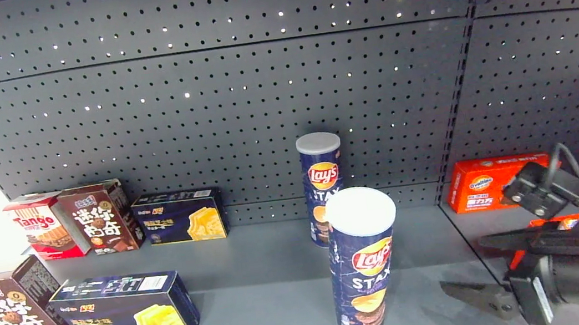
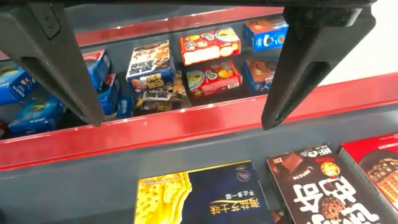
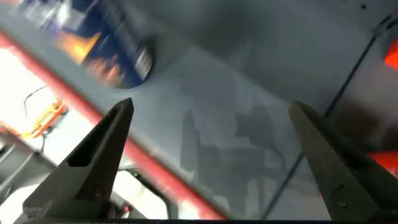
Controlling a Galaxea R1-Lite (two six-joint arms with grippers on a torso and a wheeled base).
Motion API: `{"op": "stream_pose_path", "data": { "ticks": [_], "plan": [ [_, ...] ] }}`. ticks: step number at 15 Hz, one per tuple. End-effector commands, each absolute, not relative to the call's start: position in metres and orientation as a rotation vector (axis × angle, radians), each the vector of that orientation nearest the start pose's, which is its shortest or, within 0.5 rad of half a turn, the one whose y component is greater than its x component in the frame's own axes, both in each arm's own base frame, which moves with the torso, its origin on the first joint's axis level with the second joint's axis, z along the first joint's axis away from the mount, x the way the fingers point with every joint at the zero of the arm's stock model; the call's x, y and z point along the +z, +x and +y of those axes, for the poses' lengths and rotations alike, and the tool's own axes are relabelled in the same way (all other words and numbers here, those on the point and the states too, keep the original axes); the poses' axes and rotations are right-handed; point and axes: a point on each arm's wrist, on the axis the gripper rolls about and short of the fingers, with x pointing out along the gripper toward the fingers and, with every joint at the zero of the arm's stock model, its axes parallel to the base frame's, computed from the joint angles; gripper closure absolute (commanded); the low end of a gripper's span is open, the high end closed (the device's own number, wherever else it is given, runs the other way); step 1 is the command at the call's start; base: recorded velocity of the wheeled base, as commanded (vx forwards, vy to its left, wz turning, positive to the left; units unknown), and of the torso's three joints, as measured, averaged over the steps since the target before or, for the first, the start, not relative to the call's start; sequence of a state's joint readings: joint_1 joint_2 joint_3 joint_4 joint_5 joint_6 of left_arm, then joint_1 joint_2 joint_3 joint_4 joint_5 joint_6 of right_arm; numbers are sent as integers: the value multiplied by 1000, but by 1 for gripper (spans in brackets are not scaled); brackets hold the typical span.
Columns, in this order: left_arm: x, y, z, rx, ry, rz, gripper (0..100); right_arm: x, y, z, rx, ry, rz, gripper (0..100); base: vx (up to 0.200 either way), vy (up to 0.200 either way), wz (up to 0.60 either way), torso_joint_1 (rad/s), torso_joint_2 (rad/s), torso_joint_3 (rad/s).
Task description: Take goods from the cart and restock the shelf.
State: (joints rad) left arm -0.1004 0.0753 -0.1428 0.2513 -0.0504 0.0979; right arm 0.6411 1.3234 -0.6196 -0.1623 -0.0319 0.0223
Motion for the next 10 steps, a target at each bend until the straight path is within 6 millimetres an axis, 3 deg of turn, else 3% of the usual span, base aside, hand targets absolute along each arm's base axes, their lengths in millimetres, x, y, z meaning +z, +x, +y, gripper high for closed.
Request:
{"op": "stream_pose_path", "data": {
  "ticks": [1, 10],
  "plan": [
    [91, -28, 2, -159, 102, 184, 0, 176, 191, 146, 578, -180, 579, 0, 0, 0, 0, 0, 0, 0],
    [91, -28, 2, -157, 80, 186, 0, 162, 198, 172, 597, -217, 626, 0, 0, 0, 0, 0, 0, 0]
  ]
}}
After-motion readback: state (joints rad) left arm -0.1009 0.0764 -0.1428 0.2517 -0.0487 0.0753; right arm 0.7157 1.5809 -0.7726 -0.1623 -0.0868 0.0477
